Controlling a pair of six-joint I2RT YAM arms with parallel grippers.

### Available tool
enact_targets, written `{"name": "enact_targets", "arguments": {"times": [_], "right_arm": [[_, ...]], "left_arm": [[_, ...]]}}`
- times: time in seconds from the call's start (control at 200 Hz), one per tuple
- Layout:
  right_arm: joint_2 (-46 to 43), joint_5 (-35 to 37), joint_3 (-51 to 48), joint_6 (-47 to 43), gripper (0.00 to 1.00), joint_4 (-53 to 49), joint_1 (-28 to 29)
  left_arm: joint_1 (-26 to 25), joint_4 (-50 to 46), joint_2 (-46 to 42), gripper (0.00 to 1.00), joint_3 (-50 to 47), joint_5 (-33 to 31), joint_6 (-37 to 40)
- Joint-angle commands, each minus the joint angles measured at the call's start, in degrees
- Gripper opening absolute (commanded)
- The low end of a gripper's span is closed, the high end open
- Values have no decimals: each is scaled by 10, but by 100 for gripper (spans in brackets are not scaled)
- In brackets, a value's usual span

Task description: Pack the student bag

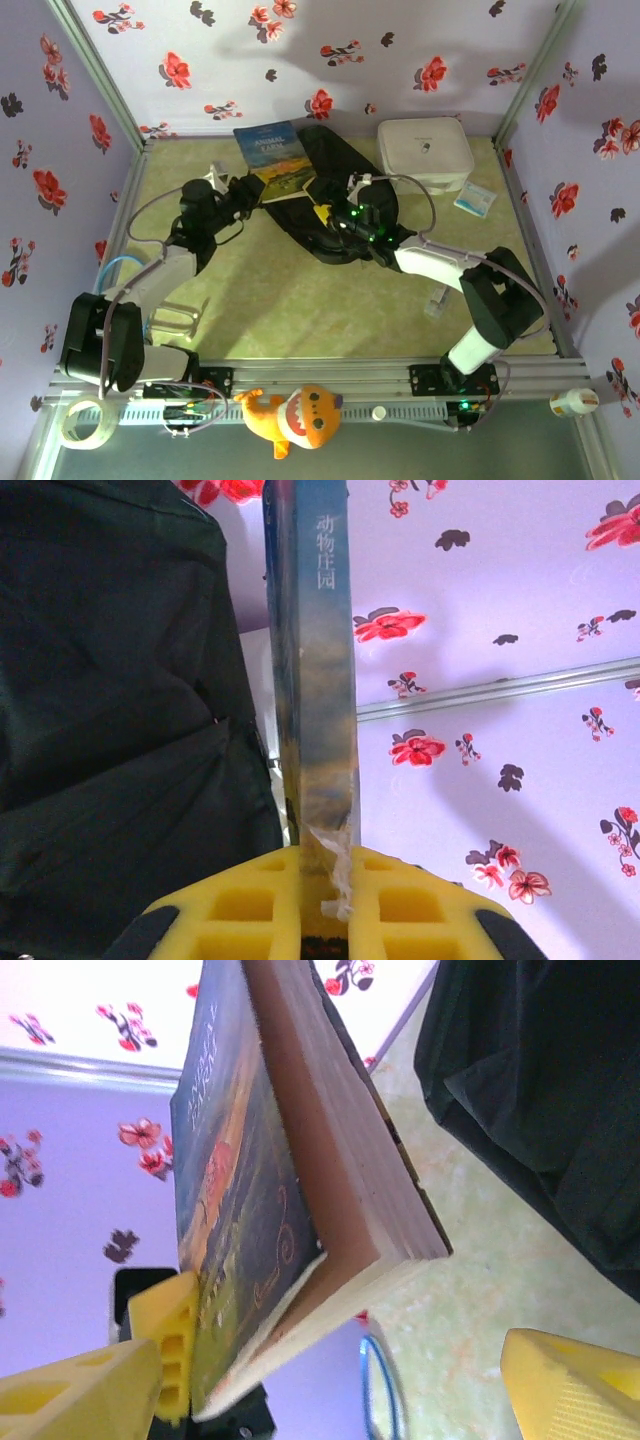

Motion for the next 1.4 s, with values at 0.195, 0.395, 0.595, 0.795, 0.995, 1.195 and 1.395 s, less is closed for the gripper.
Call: {"name": "enact_targets", "arguments": {"times": [0.195, 0.395, 0.595, 0.795, 0.995, 1.195, 1.395], "right_arm": [[45, 34, 29, 90, 87, 143, 19], [73, 48, 45, 104, 80, 173, 36], [87, 68, 47, 106, 74, 182, 44], [102, 89, 56, 110, 68, 208, 45], [103, 125, 58, 94, 43, 221, 43], [62, 152, 30, 25, 12, 186, 38], [-36, 155, -18, -97, 9, 87, 9]], "left_arm": [[-43, 89, 8, 0, 28, -71, -7], [-55, 110, 25, 0, 35, -78, -20], [-57, 116, 25, 0, 34, -85, -31], [-63, 128, 22, 0, 27, -87, -41], [-69, 140, 20, 0, 18, -87, -52], [-69, 33, -10, 21, 18, -85, 15], [-73, -169, -44, 64, 34, -89, 189]]}}
